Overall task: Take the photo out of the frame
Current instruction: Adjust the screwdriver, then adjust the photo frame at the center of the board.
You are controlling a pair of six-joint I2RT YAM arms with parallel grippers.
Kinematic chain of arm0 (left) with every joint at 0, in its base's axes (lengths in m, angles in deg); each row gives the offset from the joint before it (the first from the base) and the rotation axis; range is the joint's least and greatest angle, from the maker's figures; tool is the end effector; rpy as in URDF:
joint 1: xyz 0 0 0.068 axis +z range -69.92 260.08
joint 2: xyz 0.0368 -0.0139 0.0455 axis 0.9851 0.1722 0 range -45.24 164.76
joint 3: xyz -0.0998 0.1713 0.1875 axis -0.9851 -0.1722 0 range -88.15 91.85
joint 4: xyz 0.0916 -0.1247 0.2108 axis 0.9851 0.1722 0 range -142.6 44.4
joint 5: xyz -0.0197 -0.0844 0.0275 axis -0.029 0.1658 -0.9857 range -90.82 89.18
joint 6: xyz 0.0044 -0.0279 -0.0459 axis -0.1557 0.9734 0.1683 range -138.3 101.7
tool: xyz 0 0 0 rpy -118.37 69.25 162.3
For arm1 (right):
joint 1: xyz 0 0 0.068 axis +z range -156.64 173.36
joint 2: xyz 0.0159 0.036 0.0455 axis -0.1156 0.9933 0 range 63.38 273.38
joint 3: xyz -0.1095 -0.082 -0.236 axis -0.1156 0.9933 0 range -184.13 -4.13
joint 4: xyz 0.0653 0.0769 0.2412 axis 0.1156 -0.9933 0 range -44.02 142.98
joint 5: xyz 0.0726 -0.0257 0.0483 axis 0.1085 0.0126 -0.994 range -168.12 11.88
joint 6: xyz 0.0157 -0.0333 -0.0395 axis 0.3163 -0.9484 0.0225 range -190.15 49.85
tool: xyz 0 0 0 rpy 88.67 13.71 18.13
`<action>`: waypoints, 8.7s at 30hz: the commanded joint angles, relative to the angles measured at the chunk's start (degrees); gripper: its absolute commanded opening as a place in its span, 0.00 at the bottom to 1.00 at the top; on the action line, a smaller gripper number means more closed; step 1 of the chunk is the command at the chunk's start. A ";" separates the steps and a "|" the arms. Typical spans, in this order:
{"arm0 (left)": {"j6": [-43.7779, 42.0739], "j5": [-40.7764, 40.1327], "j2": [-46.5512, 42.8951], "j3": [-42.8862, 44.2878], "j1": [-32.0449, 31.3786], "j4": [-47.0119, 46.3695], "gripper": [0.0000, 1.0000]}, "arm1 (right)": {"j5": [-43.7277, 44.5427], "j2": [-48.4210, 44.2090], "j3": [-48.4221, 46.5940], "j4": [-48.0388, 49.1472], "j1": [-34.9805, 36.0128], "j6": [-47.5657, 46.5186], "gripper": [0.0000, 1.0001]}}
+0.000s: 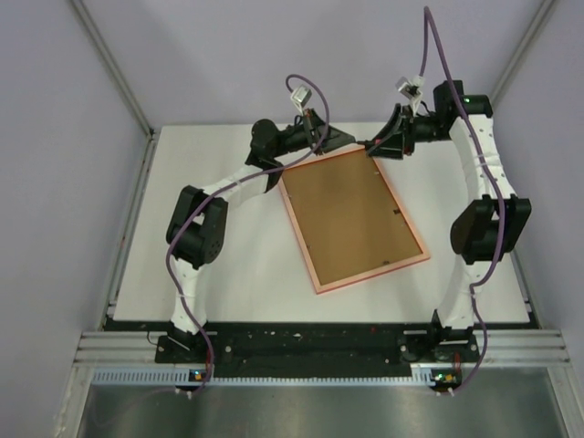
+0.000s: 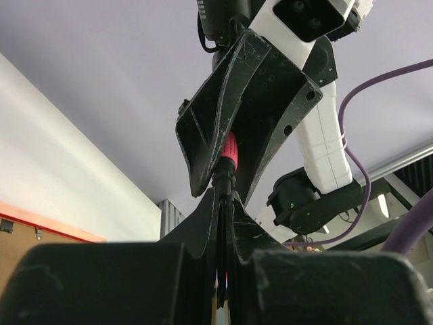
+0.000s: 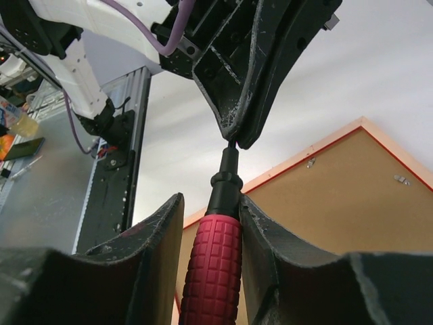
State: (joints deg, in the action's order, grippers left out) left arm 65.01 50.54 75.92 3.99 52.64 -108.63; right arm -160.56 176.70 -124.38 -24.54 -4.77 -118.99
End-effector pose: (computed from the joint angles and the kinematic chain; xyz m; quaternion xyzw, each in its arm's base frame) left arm 0.4182 -0.2486 0.3168 0.1059 0.5891 -0.7610 0.2504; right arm 0.3851 0.0480 0.3707 -0.4179 0.6224 0.5452 0.3751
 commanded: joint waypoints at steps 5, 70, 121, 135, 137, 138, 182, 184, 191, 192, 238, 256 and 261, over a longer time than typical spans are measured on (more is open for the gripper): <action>1.16 -0.38 -0.23 1.02 0.11 -4.44 0.00 | -12.49 -2.49 -2.98 -8.79 -0.90 -0.38 0.38; -82.78 -39.22 -0.67 10.16 2.83 73.70 0.98 | 71.97 -22.26 31.73 -8.18 0.67 -1.00 0.00; -100.97 -37.01 24.91 39.70 4.85 90.05 0.74 | 68.28 -22.44 32.44 -5.80 2.79 7.36 0.00; -103.08 -37.38 23.67 37.58 5.56 83.44 0.73 | 72.76 -21.83 37.45 -2.56 3.05 8.58 0.00; -104.39 -37.29 24.64 39.07 5.29 86.07 0.63 | 73.38 -20.60 37.02 -1.15 2.97 9.72 0.00; -105.10 -37.03 24.65 39.00 5.29 87.13 0.59 | 73.64 -19.90 36.93 -0.36 2.97 10.16 0.00; -110.20 -33.07 18.76 28.01 1.87 91.63 0.35 | 88.85 -27.35 52.20 35.31 14.30 12.72 0.00; -109.85 -33.42 18.67 27.92 1.78 91.89 0.34 | 89.90 -31.29 56.24 37.78 14.30 12.72 0.00; -107.74 -36.67 19.02 28.01 1.95 92.15 0.27 | 92.01 -41.50 63.99 37.27 14.22 13.68 0.00; -107.31 -36.94 19.02 28.10 1.95 92.15 0.27 | 92.10 -42.73 64.60 36.74 14.13 13.94 0.00; -89.38 -49.07 16.65 24.41 6.08 109.90 0.11 | 71.19 -55.31 77.88 48.25 -7.31 17.11 0.00; -79.71 -34.49 9.71 13.51 6.52 116.58 0.00 | 47.73 -35.64 66.81 50.09 -22.87 32.03 0.00; -77.07 -30.09 9.35 13.07 6.61 116.67 0.00 | 43.33 -30.27 66.10 54.65 -23.22 39.59 0.00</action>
State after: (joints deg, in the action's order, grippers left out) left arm -16.41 14.60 84.71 19.57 59.48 3.65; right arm -110.26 143.41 -56.06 26.17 -27.17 -87.34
